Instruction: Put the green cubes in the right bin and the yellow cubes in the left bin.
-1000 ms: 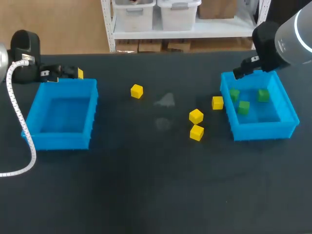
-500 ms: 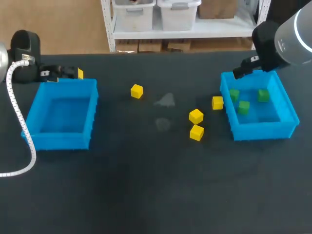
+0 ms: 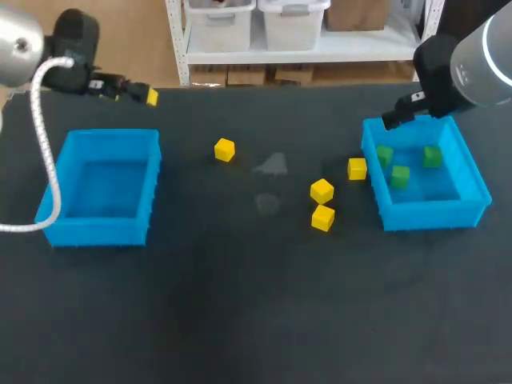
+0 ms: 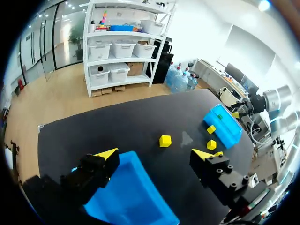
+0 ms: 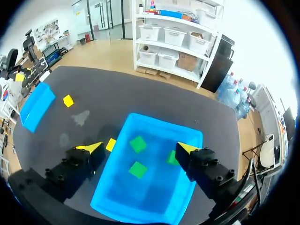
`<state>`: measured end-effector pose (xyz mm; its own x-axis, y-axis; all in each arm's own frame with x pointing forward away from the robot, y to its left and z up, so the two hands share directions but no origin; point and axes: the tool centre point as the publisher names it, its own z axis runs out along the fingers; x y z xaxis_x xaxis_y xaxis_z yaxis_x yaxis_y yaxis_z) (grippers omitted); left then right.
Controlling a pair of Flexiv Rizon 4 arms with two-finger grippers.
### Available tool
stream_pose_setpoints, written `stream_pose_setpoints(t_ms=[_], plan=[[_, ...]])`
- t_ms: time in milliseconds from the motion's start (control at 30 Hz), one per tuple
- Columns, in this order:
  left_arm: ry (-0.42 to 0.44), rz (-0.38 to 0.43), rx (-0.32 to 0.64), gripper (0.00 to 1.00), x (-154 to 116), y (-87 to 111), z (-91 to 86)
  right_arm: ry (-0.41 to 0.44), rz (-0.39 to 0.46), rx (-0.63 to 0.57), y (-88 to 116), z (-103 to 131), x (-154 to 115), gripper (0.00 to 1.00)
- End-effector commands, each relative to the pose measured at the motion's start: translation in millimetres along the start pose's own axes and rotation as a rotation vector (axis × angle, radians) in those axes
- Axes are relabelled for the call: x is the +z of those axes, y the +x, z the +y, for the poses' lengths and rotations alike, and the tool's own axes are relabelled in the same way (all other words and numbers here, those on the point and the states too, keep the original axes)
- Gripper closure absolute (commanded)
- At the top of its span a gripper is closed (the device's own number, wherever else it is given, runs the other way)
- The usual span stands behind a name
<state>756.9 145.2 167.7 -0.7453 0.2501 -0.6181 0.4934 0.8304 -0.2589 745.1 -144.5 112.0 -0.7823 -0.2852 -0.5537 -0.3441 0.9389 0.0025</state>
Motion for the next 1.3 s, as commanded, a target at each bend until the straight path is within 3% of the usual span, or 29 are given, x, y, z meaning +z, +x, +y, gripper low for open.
stream_pose_setpoints(t_ms=[33,467,833,1133,1300], plan=[[-0.061,0.16,-0.012,0.0,24,-24.5,-19.1,0.009,-0.008,0.002,2,1,-1,0.0],[-0.076,0.281,-0.058,0.0,89,-30.3,-56.0,0.009,-0.008,0.002,2,1,-1,0.0],[-0.107,0.357,-0.059,0.0,139,-34.5,-65.7,0.009,-0.008,0.002,2,1,-1,0.0],[-0.106,0.415,-0.081,0.0,166,-6.5,-64.6,0.009,-0.008,0.002,2,1,-1,0.0],[-0.099,0.477,-0.079,0.0,183,11.6,-55.7,0.009,-0.008,0.002,2,1,-1,0.0]])
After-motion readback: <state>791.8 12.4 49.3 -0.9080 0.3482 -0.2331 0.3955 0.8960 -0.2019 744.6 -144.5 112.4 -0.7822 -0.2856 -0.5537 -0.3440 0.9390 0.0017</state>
